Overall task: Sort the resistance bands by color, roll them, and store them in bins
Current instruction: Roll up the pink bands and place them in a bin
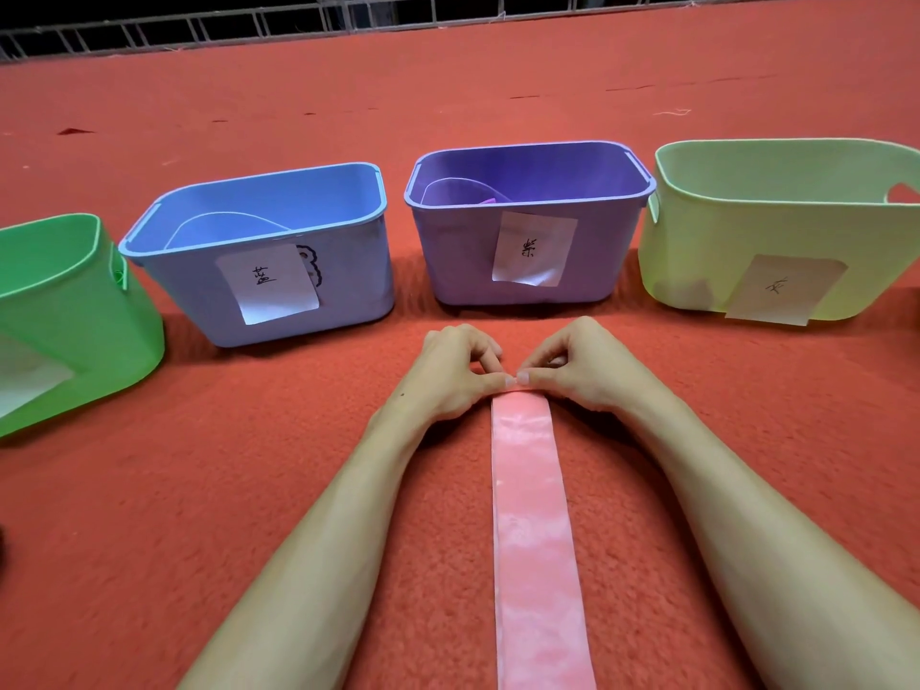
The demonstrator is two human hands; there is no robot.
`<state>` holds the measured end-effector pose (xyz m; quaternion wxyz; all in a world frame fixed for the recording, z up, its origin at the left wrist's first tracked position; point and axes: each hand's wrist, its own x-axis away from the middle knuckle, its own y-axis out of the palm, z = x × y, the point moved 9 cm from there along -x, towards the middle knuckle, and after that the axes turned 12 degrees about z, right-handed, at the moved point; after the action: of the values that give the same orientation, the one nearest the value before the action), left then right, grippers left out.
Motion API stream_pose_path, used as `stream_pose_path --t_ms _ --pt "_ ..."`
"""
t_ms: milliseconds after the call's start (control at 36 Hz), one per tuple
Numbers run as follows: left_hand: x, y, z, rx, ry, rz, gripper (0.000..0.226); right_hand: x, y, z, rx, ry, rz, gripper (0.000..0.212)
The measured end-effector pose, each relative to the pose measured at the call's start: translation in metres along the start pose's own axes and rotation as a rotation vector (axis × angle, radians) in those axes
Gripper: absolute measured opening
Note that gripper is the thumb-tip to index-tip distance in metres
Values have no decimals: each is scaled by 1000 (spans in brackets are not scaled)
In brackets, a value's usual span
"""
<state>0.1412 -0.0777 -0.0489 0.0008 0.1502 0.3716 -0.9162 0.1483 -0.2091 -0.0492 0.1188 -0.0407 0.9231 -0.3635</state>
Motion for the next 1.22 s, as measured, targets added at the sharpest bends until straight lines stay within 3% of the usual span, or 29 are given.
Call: stream_pose_path --t_ms 500,833,944,1222 --pt "0 -3 -1 108 -62 -63 7 3 4 -12 51 -44 -75 18" --pt "3 4 2 20 -4 -158 23 6 5 -10 -86 -4 -171 8" --pt "5 5 0 36 -33 -166 15 5 5 -9 -31 0 -135 6" --pt "4 5 0 108 -82 -227 24 10 11 -13 32 34 -220 11"
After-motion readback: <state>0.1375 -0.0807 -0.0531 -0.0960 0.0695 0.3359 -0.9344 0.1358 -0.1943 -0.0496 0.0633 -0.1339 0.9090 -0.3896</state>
